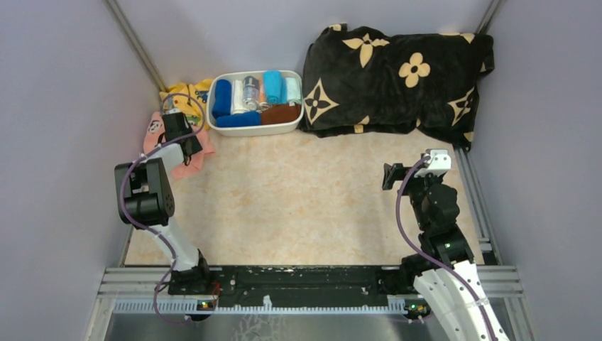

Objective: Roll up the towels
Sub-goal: Move the towel to the center of the board.

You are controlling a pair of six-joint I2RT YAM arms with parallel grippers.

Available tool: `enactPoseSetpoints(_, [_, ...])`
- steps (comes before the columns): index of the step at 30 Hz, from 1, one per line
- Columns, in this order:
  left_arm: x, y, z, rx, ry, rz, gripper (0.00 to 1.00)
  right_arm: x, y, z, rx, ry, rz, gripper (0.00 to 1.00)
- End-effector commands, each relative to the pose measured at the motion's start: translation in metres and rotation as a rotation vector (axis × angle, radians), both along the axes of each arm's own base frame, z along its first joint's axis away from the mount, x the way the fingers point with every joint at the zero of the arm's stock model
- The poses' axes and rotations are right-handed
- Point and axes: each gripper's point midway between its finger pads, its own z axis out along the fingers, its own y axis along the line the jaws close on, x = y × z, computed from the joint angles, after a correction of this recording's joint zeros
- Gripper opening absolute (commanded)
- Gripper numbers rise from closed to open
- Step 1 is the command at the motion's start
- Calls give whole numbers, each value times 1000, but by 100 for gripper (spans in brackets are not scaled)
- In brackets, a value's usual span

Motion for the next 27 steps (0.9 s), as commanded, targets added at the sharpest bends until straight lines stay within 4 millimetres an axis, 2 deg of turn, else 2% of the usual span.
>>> enactPoseSetpoints(1, [12,14,3,60,3,-3,42,3,8,11,8,-37,35,96])
enactPoseSetpoints(3, [13,18,-3,69,15,-7,40,4,11,9,8,-31,49,96])
enactPoseSetpoints(7, [13,19,-17,60,50,-29,27,4,12,9,6,-29,59,96])
enactPoseSetpoints(10, [12,14,-24,48,66,-58,20,3,13,8,5,-29,63,96])
enactPoseSetpoints(14, [1,5,-42,2,127,-86,1,3,16,8,6,-31,81,96])
enactPoseSetpoints(15, [-5,0,-45,-31,149,-89,0,3,16,9,5,-31,81,96])
enactPoseSetpoints(18, [-14,-21,-19,-123,105,-105,0,2,16,9,7,-33,82,96])
enactPoseSetpoints(21, [-23,-38,30,-154,-2,-132,0,2,16,10,5,-37,85,96])
enactPoseSetpoints(24, [-33,-65,81,-188,-104,-214,0,3,18,12,6,-46,93,96])
enactPoseSetpoints(27, [-49,-87,118,-158,-162,-265,0,2,18,13,9,-52,97,96])
